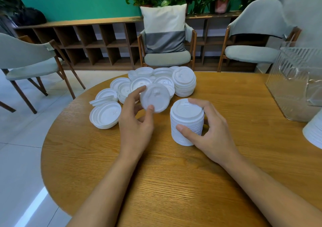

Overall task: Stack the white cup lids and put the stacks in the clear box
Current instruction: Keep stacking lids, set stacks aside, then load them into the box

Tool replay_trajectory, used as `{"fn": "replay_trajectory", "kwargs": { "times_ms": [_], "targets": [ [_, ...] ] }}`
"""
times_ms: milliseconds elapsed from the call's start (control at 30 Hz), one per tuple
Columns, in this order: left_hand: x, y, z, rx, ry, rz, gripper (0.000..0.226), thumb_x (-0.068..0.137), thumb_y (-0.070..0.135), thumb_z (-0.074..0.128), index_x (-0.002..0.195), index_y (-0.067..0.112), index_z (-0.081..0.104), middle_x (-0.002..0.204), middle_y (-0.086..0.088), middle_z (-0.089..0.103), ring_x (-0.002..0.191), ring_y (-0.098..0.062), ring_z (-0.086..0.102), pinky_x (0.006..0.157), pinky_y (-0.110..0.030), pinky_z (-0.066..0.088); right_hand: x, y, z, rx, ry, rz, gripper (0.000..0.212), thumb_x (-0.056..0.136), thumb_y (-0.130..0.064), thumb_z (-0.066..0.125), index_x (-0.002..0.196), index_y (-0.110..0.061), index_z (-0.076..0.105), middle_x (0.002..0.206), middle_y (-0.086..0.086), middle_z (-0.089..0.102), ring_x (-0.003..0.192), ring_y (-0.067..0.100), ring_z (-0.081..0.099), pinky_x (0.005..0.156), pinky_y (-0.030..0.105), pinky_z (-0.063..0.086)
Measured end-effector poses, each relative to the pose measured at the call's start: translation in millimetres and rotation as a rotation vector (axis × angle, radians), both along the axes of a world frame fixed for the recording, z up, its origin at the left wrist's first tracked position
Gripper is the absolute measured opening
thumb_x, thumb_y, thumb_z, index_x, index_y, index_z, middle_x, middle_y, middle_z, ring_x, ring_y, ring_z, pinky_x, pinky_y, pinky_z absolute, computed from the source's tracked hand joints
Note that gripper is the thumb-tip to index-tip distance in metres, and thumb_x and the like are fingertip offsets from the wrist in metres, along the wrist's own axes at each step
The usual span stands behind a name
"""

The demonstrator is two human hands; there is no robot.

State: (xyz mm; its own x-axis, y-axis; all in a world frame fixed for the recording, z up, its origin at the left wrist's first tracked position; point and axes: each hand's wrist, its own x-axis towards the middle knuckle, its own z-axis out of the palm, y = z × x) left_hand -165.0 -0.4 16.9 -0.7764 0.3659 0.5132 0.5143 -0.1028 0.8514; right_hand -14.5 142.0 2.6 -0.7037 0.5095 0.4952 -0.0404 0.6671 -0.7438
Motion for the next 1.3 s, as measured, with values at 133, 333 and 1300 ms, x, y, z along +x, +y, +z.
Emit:
{"fn": "replay_trajectory", "kwargs": {
  "times_ms": [133, 333, 1300],
  "targets": [
    [-5, -5, 9, 0.177, -0.345, -0.237, 0.049, 0.097, 0.006, 0.068, 0.139, 0.031, 0.064, 0.130, -0.014, 0.062, 0.113, -0.024, 0.072, 0.085, -0.033, 0.061, -1, 2, -1, 0.013, 0.017, -0.014, 0.071, 0.080, -0.060, 0.078, 0.139, -0.031, 0.052, 0.132, -0.016, 0.056, 0.126, 0.000, 0.053, 0.096, 0.019, 0.049],
    [3, -1, 13, 0.054, -0.344, -0.438, 0.044, 0.098, 0.014, 0.070, 0.141, 0.021, 0.064, 0.124, -0.013, 0.070, 0.103, -0.016, 0.072, 0.083, -0.027, 0.058, -1, 0, 4, -0.002, 0.037, 0.024, 0.081, 0.081, -0.051, 0.080, 0.149, -0.043, 0.037, 0.144, -0.021, 0.052, 0.133, -0.003, 0.050, 0.102, 0.010, 0.042],
    [9, 8, -3, -0.281, 0.132, -0.376, 0.052, 0.094, 0.057, 0.062, 0.136, 0.026, 0.063, 0.127, 0.015, 0.068, 0.125, -0.014, 0.062, 0.096, -0.027, 0.050, -3, -2, -2, -0.065, -0.071, 0.110, 0.085, 0.076, -0.043, 0.090, 0.143, -0.043, 0.037, 0.131, -0.018, 0.058, 0.120, 0.001, 0.058, 0.091, 0.012, 0.048]
  ]
}}
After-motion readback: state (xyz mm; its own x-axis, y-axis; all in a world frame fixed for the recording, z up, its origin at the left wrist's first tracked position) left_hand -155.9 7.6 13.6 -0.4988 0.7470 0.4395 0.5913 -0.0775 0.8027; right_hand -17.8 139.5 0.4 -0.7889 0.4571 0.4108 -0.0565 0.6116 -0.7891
